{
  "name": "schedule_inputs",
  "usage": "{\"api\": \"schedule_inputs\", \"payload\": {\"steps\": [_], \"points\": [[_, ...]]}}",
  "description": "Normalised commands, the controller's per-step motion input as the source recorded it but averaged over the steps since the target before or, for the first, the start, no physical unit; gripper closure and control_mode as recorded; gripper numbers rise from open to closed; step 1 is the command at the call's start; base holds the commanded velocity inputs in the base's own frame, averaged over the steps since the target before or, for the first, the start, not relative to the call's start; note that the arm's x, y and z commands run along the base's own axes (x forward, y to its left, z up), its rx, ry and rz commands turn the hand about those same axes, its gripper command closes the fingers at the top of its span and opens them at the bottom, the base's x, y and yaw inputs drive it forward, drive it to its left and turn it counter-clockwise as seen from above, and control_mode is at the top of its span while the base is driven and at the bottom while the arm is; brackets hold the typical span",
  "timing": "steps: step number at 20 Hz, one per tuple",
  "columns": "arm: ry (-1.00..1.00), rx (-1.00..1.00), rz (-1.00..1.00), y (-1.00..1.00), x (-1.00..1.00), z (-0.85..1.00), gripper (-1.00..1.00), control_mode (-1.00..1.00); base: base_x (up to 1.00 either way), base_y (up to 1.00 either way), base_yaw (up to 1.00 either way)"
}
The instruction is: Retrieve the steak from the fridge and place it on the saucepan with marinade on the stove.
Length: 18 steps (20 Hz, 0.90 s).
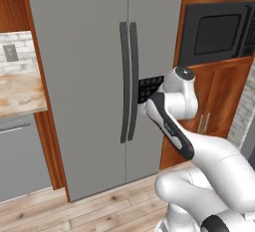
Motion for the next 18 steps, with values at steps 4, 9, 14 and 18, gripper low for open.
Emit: {"api": "schedule_inputs", "payload": {"steps": [4, 9, 14, 18], "points": [[-0.03, 0.04, -0.17, 0.1, 0.79, 0.0, -1.0, -1.0, 0.0, 0.0, 0.0], [0.0, 0.06, -0.12, 0.02, 0.83, 0.0, -1.0, -1.0, 0.0, 0.0, 0.0], [0.0, 0.01, -0.01, 0.0, 0.74, 0.0, -1.0, -1.0, 0.0, 0.0, 0.0], [-0.01, 0.0, 0.0, 0.09, 0.67, -0.09, -1.0, -1.0, 0.0, 0.0, 0.0]]}}
